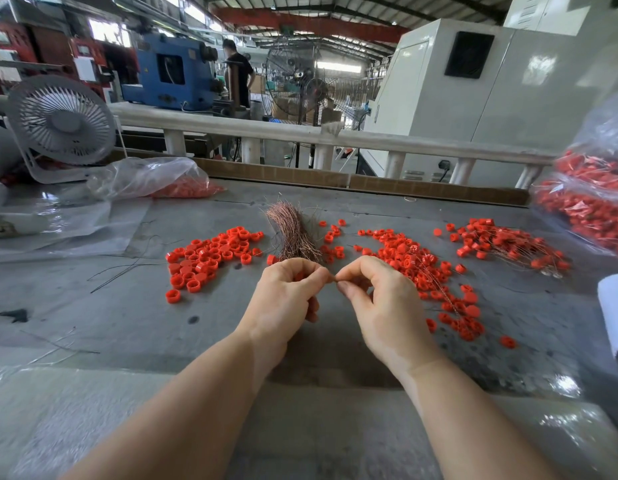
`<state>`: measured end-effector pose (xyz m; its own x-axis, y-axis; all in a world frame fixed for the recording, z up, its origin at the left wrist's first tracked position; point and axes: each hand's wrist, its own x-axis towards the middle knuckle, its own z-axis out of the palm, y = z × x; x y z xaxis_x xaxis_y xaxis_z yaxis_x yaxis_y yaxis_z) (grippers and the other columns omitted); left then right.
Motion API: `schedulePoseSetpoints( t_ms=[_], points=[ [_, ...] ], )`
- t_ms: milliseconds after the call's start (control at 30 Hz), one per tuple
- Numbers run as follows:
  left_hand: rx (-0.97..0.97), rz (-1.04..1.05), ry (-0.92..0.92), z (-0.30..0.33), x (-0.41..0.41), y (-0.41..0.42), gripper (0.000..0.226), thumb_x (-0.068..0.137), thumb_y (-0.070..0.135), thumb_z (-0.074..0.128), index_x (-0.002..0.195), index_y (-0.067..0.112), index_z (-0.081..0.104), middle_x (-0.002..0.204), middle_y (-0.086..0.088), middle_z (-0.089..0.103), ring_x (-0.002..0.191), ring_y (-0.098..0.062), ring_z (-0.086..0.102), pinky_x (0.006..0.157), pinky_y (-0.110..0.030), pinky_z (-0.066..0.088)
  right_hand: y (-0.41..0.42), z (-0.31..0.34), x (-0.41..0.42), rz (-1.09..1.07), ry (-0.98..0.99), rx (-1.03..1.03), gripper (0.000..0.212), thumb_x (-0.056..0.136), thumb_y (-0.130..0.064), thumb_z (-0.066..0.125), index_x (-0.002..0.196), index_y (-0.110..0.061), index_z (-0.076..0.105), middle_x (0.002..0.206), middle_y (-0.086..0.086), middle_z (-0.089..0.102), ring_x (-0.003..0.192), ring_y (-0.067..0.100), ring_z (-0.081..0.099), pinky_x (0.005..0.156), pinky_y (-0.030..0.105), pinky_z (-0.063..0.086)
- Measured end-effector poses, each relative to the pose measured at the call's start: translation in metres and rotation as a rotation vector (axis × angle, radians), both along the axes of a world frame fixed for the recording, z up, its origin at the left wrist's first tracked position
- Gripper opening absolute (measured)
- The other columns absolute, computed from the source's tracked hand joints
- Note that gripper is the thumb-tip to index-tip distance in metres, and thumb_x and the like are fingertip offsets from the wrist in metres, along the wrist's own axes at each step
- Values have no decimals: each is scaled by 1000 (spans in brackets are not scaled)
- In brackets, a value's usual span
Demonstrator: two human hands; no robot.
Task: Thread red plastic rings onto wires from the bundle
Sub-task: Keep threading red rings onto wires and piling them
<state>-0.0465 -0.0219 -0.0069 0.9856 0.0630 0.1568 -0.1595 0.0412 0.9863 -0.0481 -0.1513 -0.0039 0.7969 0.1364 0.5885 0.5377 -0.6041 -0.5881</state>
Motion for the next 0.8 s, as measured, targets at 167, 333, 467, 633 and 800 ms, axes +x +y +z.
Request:
schedulePoseSetpoints(
  t_ms=[167, 333, 467, 633, 800],
  points=[
    [19, 12, -5, 0, -1, 0, 21, 89, 9, 56, 70, 14, 62, 43, 9, 45, 43, -5, 43, 42, -19, 39, 0, 1, -1, -1, -10, -14, 10, 84, -3, 63, 80, -12, 64, 78, -3, 60, 71, 5, 51, 64, 12, 38],
    [-15, 26, 18, 1, -1, 0, 20, 91, 17, 55, 74, 14, 64, 43, 7, 44, 40, -7, 41, 47, -23, 37, 0, 1, 0, -31, -14, -15, 13, 84, -2, 62, 78, -14, 62, 77, -5, 58, 71, 8, 50, 64, 9, 36],
    [-284, -35, 116, 6, -1, -1, 19, 92, 7, 49, 84, 7, 67, 48, 4, 48, 42, -6, 45, 50, -24, 36, -2, 0, 0, -74, -36, -6, 14, 83, -2, 62, 77, -14, 61, 77, -6, 57, 72, 9, 50, 65, 8, 35],
    [-384, -103, 123, 8, -2, -3, 26, 91, -12, 39, 97, -1, 63, 65, -7, 55, 54, -9, 55, 52, -16, 50, -3, 0, 1, -101, -58, 22, 15, 83, -1, 63, 76, -14, 60, 75, -5, 58, 70, 9, 49, 64, 7, 34],
    [-447, -109, 70, 8, -1, -2, 18, 90, -8, 47, 98, 4, 58, 74, -9, 63, 59, -8, 64, 64, -17, 55, -3, 1, 2, -111, -70, 22, 12, 83, -2, 63, 77, -12, 61, 76, -4, 59, 72, 11, 51, 65, 10, 36]
  ],
)
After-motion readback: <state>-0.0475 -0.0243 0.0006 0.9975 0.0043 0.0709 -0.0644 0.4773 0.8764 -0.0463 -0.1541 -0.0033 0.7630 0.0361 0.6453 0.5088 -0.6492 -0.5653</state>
